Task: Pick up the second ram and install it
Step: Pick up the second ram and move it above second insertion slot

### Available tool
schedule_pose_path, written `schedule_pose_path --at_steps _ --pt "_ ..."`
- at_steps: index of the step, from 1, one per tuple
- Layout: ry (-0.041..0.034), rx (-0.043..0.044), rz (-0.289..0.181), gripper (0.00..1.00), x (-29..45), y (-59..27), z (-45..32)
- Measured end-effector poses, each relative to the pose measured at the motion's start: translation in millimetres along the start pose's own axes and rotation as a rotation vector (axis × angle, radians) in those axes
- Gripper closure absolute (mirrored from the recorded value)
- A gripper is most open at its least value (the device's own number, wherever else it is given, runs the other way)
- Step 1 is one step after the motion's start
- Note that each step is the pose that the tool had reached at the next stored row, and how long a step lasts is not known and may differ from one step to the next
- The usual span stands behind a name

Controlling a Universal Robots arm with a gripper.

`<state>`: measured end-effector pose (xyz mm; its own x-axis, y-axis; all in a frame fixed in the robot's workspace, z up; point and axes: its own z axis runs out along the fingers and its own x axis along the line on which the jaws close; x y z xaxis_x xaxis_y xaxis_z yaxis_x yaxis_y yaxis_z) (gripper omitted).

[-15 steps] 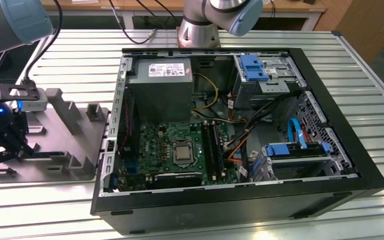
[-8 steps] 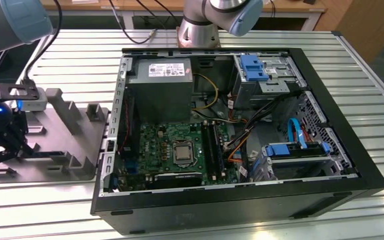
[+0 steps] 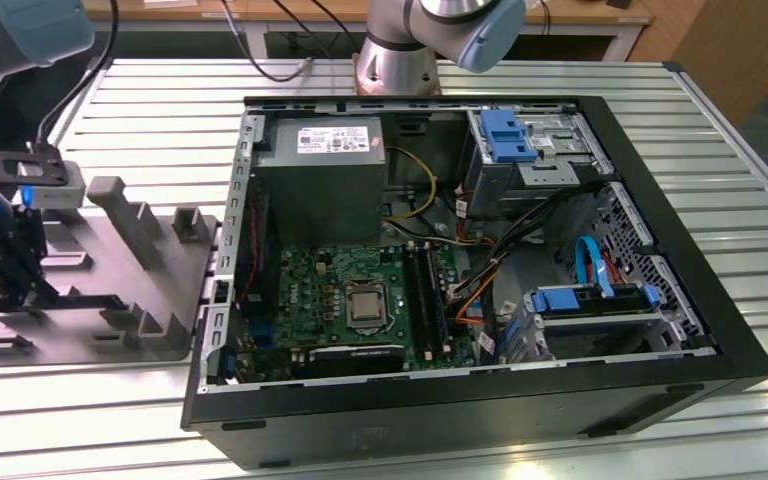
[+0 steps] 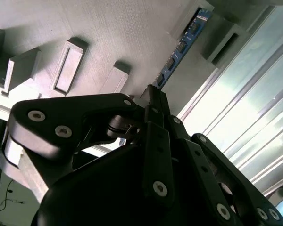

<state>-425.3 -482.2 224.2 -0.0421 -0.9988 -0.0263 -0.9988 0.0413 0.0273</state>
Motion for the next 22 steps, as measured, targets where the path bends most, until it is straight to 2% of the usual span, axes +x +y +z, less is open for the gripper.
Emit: schedule_pose_path --at_steps 22 --pt "0.0 0.0 0.0 0.89 -1.3 1.3 -48.3"
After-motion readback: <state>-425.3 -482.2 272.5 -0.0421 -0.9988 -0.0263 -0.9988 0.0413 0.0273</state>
